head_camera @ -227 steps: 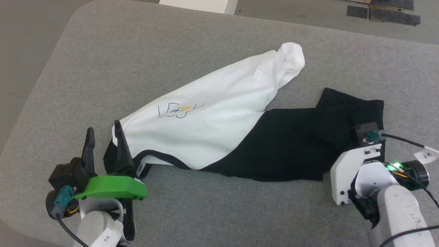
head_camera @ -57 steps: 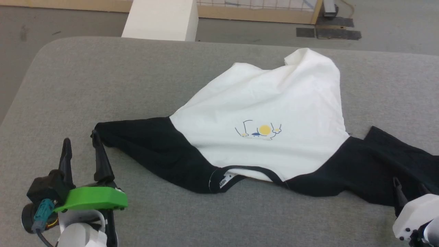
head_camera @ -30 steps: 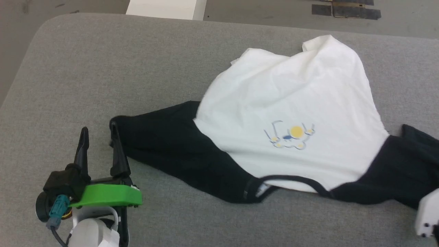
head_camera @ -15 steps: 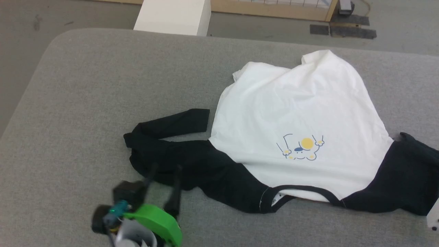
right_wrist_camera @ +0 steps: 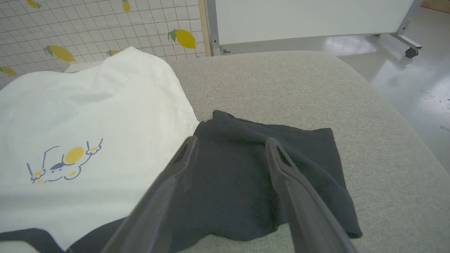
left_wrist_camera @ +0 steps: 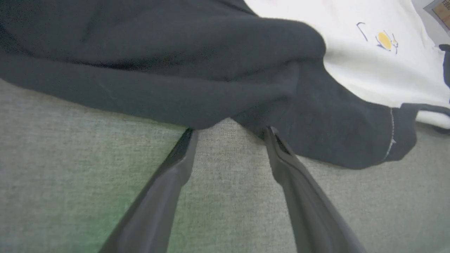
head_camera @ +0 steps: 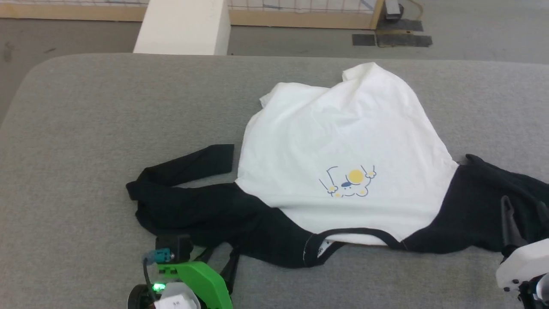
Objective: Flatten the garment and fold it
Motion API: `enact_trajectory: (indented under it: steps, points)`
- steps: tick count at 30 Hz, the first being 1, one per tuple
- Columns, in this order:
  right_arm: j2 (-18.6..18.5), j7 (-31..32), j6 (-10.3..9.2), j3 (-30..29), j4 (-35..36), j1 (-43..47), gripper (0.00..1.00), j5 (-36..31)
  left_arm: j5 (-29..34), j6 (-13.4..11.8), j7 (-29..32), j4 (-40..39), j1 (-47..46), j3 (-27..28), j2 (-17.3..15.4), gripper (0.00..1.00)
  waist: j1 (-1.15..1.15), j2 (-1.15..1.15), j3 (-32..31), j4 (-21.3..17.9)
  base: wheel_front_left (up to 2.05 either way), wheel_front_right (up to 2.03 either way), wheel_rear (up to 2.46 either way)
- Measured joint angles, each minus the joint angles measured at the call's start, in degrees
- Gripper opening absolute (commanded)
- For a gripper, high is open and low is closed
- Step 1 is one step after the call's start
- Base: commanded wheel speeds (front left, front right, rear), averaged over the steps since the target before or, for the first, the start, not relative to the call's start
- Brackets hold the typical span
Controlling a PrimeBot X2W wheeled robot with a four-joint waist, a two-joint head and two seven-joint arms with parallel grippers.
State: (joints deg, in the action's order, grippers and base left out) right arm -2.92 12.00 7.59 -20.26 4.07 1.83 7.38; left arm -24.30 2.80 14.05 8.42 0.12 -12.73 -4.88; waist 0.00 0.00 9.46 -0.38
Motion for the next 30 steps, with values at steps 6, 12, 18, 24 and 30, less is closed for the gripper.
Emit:
enact_trajectory:
  steps: [6,12,18,24,30]
  points:
    - [0.0,-0.45,0.0,1.86,-0.24,-0.01,1.0,0.87,-2.59,-1.64,0.56,1.34,-3.02,1.48,0.67,1.0,0.0,0.0,1.19,-2.34,0.0,0.0,0.0]
    - [0.0,-0.52,0.0,3.21,-0.53,-0.07,1.0,1.79,-2.58,-2.36,1.69,2.27,-5.1,1.65,0.62,0.96,0.0,0.0,2.69,-3.72,0.0,0.0,0.0]
    - [0.0,0.58,0.0,3.76,-0.98,-0.05,1.0,2.26,-2.5,-2.72,2.27,2.1,-5.1,1.6,-0.43,0.0,0.0,0.0,3.03,-3.76,0.0,0.0,0.0]
    - [-0.01,6.53,0.0,3.89,-0.21,2.19,1.0,3.59,-2.94,-4.48,2.22,-0.9,-2.31,3.36,-1.21,0.0,0.0,0.0,2.53,-2.6,0.0,0.0,0.0]
    - [0.0,10.73,-0.01,5.8,0.67,4.38,1.0,4.13,-3.09,-6.08,1.21,-3.2,-0.45,6.19,-2.81,0.0,0.0,0.0,2.29,-1.34,0.0,0.0,0.0]
